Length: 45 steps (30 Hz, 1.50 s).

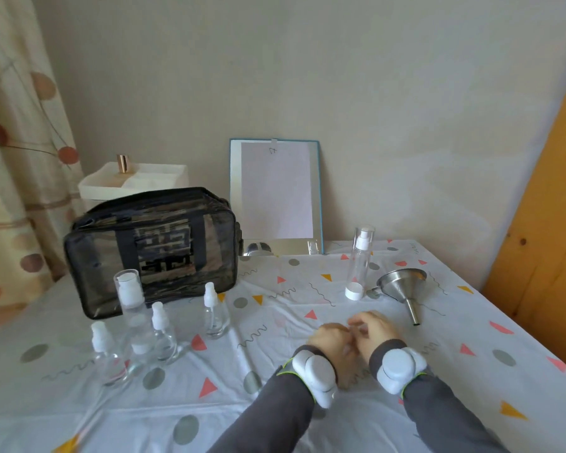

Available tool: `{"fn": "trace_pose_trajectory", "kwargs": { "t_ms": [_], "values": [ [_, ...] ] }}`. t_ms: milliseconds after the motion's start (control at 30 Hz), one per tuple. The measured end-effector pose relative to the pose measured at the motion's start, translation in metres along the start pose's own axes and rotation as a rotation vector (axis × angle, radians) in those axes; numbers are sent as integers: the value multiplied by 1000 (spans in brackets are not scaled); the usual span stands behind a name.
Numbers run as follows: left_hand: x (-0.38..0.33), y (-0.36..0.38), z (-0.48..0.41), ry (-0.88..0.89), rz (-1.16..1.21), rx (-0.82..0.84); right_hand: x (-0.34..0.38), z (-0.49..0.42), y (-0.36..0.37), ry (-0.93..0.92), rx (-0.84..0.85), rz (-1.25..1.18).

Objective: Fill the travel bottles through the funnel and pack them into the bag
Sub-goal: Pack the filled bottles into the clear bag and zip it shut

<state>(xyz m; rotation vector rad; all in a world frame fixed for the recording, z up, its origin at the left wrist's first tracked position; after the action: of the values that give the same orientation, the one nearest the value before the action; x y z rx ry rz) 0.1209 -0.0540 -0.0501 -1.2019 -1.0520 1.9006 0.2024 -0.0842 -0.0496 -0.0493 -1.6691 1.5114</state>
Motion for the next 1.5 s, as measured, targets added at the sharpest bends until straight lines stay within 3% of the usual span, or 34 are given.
{"fn": "trace_pose_trajectory", "kwargs": {
  "t_ms": [67,200,333,467,633,1033,1500],
  "values": [
    [16,-31,18,-20,-6,-111,21,4,7,-36,-11,-20],
    [66,-141,82,-39,11,-501,62,10,18,-134,-32,-81],
    [123,-228,136,-218,-135,-712,97,8,37,-187,35,-93],
    [194,-265,169,-584,-256,-668,132,2,46,-234,46,-94],
    [238,-265,170,-748,-310,-565,145,-5,51,-240,67,-52],
    [275,-278,152,-914,-352,-420,168,-15,56,-314,85,19],
    [277,-276,139,-821,-321,-354,171,-19,56,-301,82,27]
  ]
}}
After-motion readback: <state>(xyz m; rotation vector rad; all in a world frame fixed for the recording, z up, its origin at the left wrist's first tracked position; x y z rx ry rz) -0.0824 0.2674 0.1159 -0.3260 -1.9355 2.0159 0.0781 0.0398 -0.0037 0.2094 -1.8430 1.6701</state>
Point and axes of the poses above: each hand's wrist, its own z-axis away from the middle knuckle, its own y-axis out of the palm, x = y × z, the point moved 10 cm from there along -z, towards the middle knuckle, and after that the axes turned 13 degrees about x, right-handed, at the moved point
